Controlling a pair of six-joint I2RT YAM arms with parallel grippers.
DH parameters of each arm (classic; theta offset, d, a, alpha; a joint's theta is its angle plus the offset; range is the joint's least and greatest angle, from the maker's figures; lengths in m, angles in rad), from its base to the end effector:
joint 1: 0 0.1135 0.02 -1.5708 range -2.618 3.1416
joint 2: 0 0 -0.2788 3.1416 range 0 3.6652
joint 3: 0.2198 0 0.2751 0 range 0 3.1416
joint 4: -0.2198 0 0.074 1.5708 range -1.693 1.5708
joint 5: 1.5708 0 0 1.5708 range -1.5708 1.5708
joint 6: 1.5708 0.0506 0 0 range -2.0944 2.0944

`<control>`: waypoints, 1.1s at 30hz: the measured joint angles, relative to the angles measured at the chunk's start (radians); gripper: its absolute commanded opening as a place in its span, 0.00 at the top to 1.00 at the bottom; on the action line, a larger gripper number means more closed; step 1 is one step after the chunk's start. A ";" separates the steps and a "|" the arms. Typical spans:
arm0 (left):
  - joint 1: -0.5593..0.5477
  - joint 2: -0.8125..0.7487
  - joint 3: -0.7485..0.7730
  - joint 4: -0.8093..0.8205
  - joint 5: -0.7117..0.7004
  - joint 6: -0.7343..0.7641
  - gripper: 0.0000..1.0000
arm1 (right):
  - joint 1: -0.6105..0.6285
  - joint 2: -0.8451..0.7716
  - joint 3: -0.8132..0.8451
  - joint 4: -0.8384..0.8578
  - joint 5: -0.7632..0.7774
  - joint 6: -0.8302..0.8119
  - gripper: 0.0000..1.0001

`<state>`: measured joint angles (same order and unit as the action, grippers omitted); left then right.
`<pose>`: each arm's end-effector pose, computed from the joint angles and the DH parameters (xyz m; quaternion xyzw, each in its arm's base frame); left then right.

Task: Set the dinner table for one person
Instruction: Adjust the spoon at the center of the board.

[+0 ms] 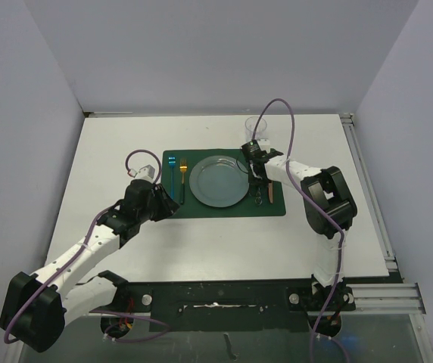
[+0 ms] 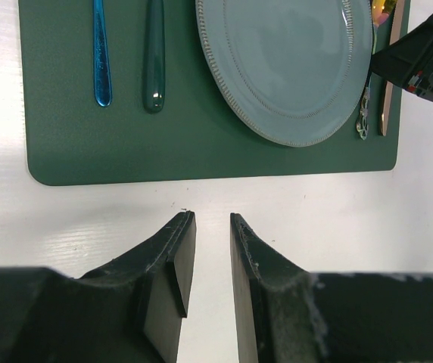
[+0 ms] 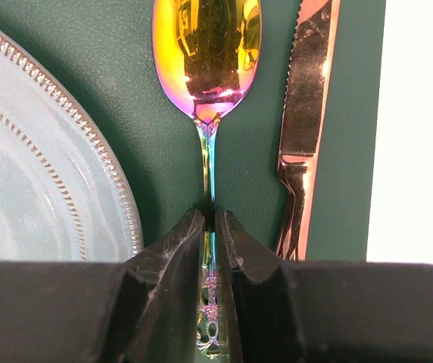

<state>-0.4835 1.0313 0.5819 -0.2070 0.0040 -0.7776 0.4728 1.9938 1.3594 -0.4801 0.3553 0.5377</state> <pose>0.2154 -0.1133 0.2141 -0.1306 0.8877 -0.2617 0.3555 0.3995 0.1846 0.1479 0.0711 0.9570 -0.0429 0.2781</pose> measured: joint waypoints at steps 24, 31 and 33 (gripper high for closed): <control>0.000 0.000 -0.004 0.000 0.000 0.000 0.75 | 0.000 0.000 0.013 -0.049 0.022 -0.002 0.73; 0.000 0.000 -0.004 0.000 0.000 0.000 0.75 | 0.000 -0.005 0.044 -0.058 0.023 -0.006 0.73; 0.000 0.000 -0.004 0.000 0.000 0.000 0.75 | 0.000 -0.014 0.056 -0.063 0.025 -0.009 0.72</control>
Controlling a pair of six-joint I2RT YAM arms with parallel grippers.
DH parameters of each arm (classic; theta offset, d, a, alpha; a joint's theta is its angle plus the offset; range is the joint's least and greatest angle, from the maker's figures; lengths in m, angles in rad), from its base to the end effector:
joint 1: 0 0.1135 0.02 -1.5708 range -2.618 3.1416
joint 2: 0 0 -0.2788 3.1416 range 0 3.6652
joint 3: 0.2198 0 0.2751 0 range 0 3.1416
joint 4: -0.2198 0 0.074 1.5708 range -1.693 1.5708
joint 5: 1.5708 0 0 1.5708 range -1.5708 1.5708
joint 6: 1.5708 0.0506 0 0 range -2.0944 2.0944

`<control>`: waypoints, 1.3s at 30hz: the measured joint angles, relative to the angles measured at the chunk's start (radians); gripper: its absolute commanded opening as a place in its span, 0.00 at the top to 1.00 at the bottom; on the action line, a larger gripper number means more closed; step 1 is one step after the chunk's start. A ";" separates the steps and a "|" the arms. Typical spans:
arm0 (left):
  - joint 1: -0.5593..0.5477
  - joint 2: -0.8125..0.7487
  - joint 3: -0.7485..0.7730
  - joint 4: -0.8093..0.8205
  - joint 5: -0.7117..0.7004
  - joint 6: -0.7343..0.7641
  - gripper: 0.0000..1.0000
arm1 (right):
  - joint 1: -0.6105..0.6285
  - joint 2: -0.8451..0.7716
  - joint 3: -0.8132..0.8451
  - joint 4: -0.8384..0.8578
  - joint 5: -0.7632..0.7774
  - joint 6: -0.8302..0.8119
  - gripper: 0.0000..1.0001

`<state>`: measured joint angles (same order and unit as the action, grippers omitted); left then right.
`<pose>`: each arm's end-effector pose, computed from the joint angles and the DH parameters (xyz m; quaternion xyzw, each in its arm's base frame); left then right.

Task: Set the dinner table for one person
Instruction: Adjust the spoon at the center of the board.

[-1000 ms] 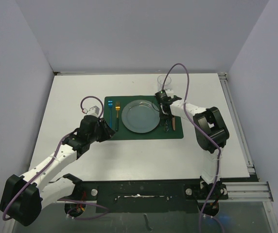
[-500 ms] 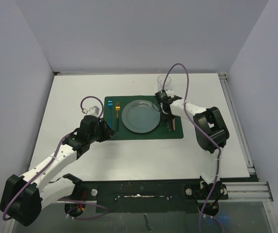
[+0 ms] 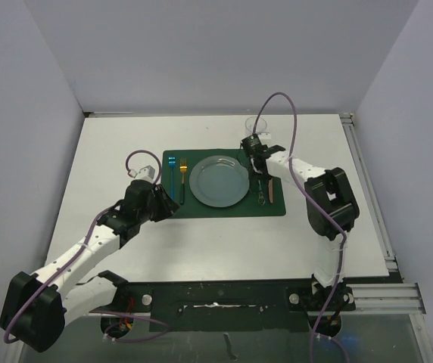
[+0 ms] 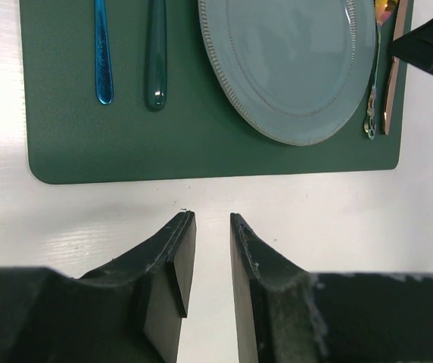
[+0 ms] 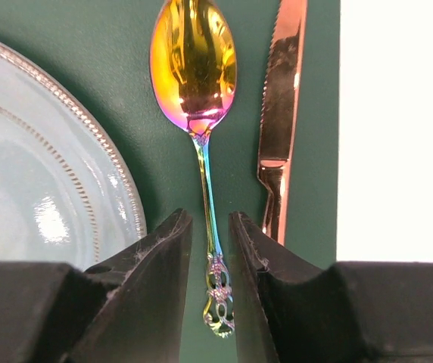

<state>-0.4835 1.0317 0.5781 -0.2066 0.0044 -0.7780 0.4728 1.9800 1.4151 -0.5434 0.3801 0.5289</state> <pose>0.2150 -0.1131 0.2126 -0.1308 0.8886 -0.2609 0.3540 0.4037 0.1854 0.1679 0.0701 0.9543 -0.0532 0.2857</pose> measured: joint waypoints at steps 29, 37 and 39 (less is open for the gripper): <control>0.000 -0.095 0.075 0.035 -0.033 0.027 0.73 | 0.046 -0.299 -0.264 -0.039 0.111 -0.103 1.00; 0.000 -0.131 0.092 0.053 -0.067 0.031 0.73 | 0.052 -0.295 -0.313 -0.010 0.108 -0.099 1.00; 0.000 -0.141 0.092 0.053 -0.077 0.031 0.73 | 0.055 -0.282 -0.314 -0.005 0.106 -0.098 1.00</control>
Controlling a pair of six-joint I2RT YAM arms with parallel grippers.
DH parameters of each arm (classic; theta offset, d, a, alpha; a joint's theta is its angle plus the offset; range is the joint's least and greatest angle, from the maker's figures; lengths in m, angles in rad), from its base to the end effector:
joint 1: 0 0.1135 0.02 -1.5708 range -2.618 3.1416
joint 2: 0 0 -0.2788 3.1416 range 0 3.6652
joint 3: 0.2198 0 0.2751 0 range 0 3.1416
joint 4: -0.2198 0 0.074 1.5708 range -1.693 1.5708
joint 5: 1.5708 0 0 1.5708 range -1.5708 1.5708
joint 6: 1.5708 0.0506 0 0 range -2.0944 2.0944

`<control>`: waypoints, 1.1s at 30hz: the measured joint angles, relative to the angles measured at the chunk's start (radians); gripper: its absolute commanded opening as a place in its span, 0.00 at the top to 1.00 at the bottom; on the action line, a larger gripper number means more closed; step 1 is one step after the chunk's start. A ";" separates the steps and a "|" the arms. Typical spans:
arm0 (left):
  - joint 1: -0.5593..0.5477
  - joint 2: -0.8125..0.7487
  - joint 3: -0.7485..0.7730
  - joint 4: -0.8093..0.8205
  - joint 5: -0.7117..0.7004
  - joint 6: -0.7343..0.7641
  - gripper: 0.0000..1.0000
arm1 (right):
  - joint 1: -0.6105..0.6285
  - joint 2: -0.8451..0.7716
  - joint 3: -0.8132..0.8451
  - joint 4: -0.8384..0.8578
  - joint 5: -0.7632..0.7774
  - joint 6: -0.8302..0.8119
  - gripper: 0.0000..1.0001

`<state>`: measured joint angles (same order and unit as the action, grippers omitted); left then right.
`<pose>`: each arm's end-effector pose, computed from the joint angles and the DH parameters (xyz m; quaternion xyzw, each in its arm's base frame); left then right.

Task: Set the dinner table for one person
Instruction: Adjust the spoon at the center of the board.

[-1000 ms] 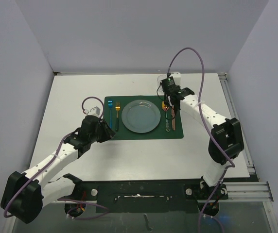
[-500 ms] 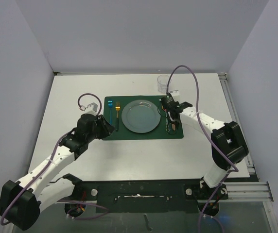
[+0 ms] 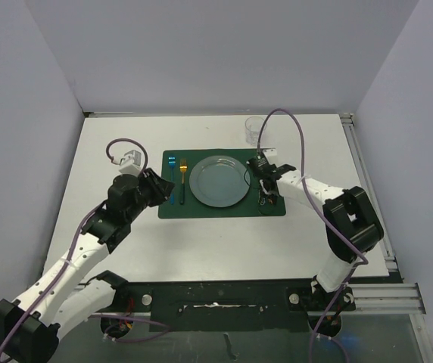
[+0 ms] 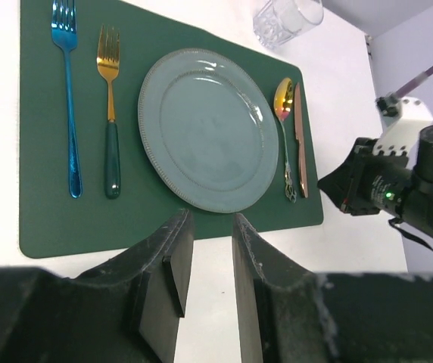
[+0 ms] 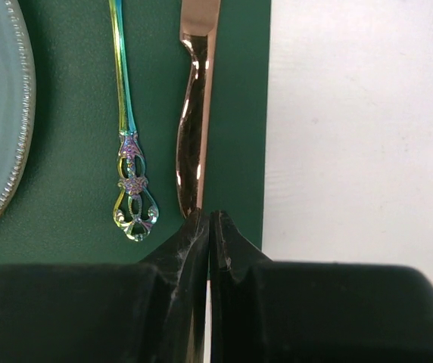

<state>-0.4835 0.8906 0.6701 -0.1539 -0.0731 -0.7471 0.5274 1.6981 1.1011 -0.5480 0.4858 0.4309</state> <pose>0.2103 -0.1063 0.2845 -0.1289 0.8159 -0.3002 0.4770 0.3232 0.1609 0.1806 0.0050 0.9501 -0.1141 0.2904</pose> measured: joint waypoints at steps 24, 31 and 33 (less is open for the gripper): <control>0.000 -0.159 -0.020 0.000 -0.133 -0.010 0.71 | 0.044 0.099 -0.001 0.034 -0.024 0.022 1.00; 0.000 -0.155 -0.020 0.000 -0.133 -0.013 0.71 | 0.044 0.099 -0.001 0.034 -0.025 0.022 1.00; 0.000 -0.153 -0.021 0.001 -0.133 -0.014 0.71 | 0.045 0.099 -0.001 0.034 -0.025 0.022 1.00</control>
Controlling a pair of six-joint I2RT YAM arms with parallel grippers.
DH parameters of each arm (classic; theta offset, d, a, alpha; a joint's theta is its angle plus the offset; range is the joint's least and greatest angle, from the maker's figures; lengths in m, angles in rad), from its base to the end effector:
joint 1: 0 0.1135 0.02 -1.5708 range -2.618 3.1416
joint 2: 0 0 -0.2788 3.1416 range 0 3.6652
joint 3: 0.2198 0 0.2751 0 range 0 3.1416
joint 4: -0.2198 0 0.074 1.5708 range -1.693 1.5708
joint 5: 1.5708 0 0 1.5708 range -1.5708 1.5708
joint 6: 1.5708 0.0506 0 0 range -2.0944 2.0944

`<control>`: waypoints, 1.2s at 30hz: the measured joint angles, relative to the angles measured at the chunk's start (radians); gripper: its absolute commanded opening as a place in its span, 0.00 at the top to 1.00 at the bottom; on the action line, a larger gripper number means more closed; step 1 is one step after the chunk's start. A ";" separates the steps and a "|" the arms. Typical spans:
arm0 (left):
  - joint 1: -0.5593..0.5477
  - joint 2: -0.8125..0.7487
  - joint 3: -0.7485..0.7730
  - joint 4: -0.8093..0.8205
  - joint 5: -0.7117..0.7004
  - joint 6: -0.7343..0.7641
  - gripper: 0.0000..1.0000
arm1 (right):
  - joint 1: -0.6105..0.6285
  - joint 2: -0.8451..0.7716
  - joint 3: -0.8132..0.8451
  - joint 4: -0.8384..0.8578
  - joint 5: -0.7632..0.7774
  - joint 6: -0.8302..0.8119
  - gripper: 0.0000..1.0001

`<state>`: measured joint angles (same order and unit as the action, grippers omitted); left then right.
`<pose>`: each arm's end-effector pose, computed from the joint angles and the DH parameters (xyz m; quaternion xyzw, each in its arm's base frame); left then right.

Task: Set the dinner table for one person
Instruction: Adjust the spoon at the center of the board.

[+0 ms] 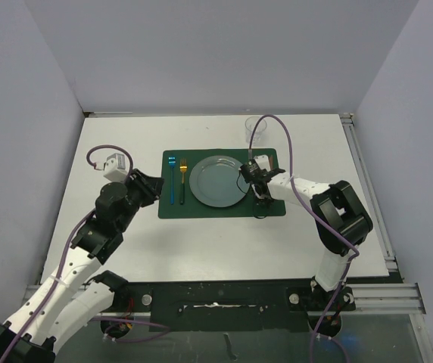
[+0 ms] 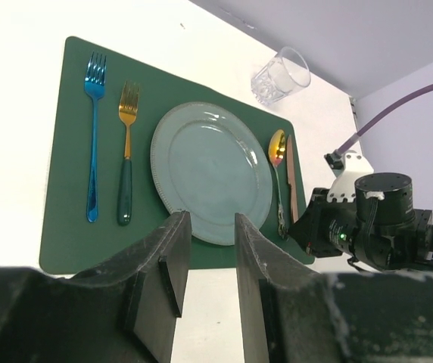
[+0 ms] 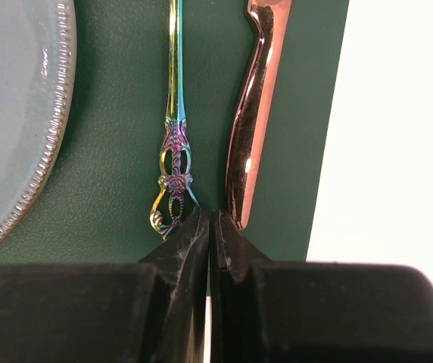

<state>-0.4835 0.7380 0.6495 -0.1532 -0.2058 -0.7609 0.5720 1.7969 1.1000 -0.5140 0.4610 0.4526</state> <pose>0.1876 -0.0868 0.3075 -0.1710 0.7668 -0.2918 0.5456 0.3224 0.1808 0.1472 -0.0163 0.9586 -0.1105 0.2621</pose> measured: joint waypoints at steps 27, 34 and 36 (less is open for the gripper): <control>0.000 0.008 -0.025 0.001 -0.004 -0.006 0.70 | 0.022 0.032 0.039 -0.021 0.024 0.000 0.88; 0.000 0.023 -0.048 0.005 0.001 -0.015 0.70 | -0.005 0.032 0.084 -0.056 0.047 -0.007 0.71; 0.000 0.025 -0.051 0.006 0.002 -0.018 0.70 | -0.031 0.032 0.107 -0.052 0.046 -0.010 0.71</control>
<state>-0.4835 0.7628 0.5983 -0.1474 -0.2043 -0.7788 0.5415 1.8286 1.2072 -0.5659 0.5072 0.4431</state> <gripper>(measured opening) 0.298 0.286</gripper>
